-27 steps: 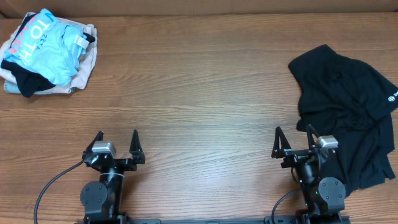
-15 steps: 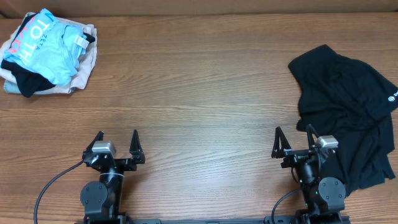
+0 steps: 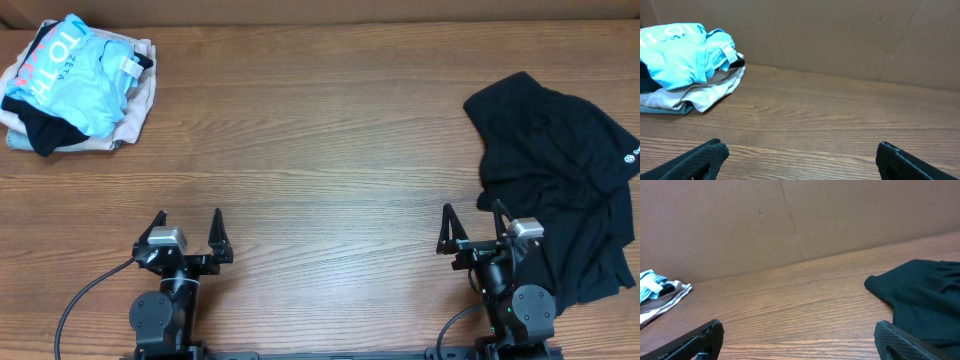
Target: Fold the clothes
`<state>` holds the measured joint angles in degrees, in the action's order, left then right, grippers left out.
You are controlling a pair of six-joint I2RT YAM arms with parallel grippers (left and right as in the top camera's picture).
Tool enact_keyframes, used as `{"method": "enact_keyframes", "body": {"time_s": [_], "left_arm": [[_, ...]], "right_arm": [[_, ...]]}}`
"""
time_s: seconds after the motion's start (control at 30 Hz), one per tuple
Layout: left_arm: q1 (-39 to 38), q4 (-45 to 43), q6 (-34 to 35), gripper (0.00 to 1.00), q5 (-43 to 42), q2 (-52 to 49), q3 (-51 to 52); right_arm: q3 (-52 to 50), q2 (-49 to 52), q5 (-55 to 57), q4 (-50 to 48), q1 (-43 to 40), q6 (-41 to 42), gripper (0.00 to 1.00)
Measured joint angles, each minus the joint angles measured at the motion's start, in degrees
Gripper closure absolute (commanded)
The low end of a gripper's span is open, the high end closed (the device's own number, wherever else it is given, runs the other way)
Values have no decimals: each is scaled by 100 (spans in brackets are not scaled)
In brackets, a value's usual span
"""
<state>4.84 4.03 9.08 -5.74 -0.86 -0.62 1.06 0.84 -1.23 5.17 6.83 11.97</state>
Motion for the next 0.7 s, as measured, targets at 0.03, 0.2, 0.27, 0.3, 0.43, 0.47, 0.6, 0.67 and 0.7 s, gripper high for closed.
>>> {"method": "enact_keyframes", "body": {"time_s": [0.03, 0.2, 0.27, 0.3, 0.43, 0.47, 0.6, 0.67, 0.7], "left_arm": [[0, 0, 0, 0, 0, 0, 0], [0, 0, 0, 0, 0, 0, 0], [0, 2, 0, 0, 0, 0, 0], [0, 0, 0, 0, 0, 0, 0], [0, 0, 0, 0, 0, 0, 0], [0, 2, 0, 0, 0, 0, 0], [0, 0, 0, 0, 0, 0, 0], [0, 0, 0, 0, 0, 0, 0], [0, 0, 0, 0, 0, 0, 0]], "right_arm": [[0, 0, 0, -2, 0, 2, 0], [0, 0, 2, -4, 0, 2, 0], [0, 0, 0, -2, 0, 0, 0], [0, 0, 2, 0, 0, 0, 0], [0, 0, 4, -26, 0, 2, 0], [0, 0, 20, -101, 0, 2, 0], [0, 0, 70, -295, 0, -2, 0], [0, 0, 105, -332, 0, 2, 0], [0, 0, 120, -350, 0, 0, 0]]}}
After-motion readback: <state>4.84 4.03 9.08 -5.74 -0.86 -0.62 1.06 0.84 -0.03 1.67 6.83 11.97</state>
